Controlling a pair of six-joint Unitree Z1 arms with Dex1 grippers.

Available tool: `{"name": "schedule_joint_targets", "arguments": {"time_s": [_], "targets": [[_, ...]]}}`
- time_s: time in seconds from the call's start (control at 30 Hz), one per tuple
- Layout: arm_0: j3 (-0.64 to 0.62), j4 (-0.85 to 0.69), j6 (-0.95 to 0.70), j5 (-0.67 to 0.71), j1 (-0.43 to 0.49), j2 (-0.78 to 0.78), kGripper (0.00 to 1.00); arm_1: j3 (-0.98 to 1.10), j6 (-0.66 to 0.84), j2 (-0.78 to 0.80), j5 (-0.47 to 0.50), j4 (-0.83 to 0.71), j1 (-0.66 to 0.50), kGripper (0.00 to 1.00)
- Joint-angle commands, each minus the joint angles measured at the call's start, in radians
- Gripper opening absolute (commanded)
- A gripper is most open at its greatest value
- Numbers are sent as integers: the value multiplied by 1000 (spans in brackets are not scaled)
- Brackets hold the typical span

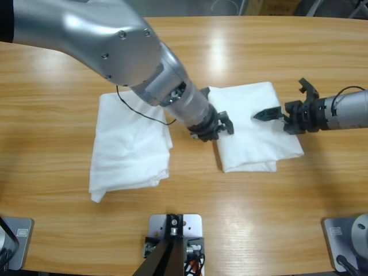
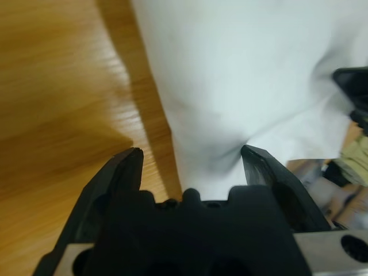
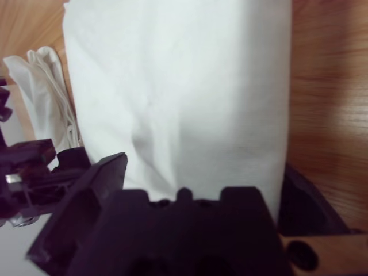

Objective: Fold clothes

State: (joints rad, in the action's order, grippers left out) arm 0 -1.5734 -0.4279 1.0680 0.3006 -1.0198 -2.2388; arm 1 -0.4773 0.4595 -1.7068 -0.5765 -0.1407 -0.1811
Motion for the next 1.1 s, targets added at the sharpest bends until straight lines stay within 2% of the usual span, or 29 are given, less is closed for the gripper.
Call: {"name": "schedule_joint_targets", "arguments": {"time_s": [0.03, 0.33, 0.47, 0.67, 0.87, 0.93, 1.1], "targets": [[-181, -147, -37, -86, -67, -140, 761, 54, 13, -49, -16, -10, 12, 867], [-227, -146, -15, -76, -68, -164, 761, 66, 13, -36, -23, -21, 22, 867], [-224, -171, 54, -116, -66, -155, 757, 68, 13, -37, -29, -22, 25, 867], [-220, -222, 62, -155, -55, -145, 754, 63, 25, -58, -29, -22, 28, 866], [-311, -221, 57, -104, -36, -182, 723, 60, 27, -67, -30, -24, 28, 865], [-329, -221, 56, -101, -36, -190, 642, 62, 26, -66, -31, -26, 28, 865], [-340, -222, 55, -65, -37, -202, 605, 63, 26, -62, -32, -28, 28, 864]]}}
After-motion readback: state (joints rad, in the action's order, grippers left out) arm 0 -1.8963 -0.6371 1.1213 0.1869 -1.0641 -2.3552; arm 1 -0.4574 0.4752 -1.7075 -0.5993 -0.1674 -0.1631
